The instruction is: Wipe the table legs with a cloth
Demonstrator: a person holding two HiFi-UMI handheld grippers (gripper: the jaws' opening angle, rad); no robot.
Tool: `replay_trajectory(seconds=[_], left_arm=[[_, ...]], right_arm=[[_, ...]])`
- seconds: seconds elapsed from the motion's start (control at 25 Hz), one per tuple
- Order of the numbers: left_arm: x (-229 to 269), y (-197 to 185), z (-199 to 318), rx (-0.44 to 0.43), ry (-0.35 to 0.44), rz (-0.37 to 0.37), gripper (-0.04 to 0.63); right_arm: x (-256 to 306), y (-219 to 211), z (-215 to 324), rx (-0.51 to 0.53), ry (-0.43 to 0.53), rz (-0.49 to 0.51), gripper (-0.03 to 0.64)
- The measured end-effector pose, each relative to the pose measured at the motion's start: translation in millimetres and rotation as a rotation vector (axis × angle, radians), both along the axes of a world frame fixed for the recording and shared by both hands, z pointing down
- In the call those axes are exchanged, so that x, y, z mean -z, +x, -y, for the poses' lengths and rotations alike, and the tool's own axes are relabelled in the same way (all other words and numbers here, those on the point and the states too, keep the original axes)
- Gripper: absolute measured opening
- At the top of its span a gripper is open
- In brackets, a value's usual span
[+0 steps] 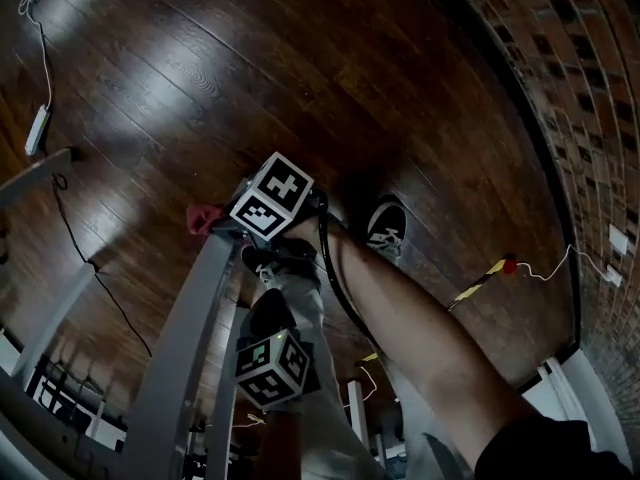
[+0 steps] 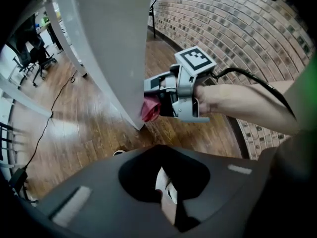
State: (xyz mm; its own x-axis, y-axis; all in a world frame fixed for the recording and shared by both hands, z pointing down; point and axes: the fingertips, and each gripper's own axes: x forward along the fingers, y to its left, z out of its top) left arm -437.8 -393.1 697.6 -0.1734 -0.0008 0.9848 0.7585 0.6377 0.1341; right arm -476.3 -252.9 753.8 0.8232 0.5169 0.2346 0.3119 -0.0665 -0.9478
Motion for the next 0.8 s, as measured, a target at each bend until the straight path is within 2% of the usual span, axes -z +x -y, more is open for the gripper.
replay_trajectory(seconds=[0.44,0.68,0.8], left_arm=[[-45.6,27.9,-9.7,-0.065,0.015,-0.077,0.002],[-38.5,45.4,-5.2,-0.155,0.020,-0.104,0.002],[-45.2,45.8,-0.1,-0.195,0.025,-0.094,0.002]], right_arm=[[-166.9,6.5,-2.9,-0.062,0.204,0.048,0.060],[-227.7,11.8,-5.9,0.018,0.325,0.202,0.060],[-255.2,7.0,-6.1,-0.023,0.404,0.267,0.057]])
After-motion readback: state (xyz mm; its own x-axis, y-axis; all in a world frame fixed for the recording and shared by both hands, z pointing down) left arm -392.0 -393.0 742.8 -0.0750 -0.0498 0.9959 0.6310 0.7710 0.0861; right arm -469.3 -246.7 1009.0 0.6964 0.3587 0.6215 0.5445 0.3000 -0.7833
